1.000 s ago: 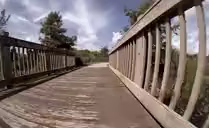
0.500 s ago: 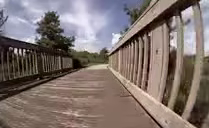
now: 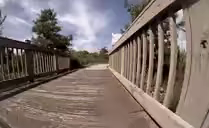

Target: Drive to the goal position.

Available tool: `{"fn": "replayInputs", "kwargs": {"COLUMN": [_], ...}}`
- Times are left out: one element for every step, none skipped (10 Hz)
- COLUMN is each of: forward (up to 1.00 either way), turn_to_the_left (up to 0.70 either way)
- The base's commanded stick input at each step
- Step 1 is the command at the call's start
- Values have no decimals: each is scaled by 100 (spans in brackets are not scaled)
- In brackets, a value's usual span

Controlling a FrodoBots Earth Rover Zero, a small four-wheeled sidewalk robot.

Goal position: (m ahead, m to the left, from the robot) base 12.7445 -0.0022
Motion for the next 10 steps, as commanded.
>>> {"fn": "replayInputs", "kwargs": {"forward": [85, 85, 85, 85, 85, 85, 85, 85, 85, 85], "turn_to_the_left": [0, 0, 0, 0, 0, 0, 0, 0, 0, 0]}}
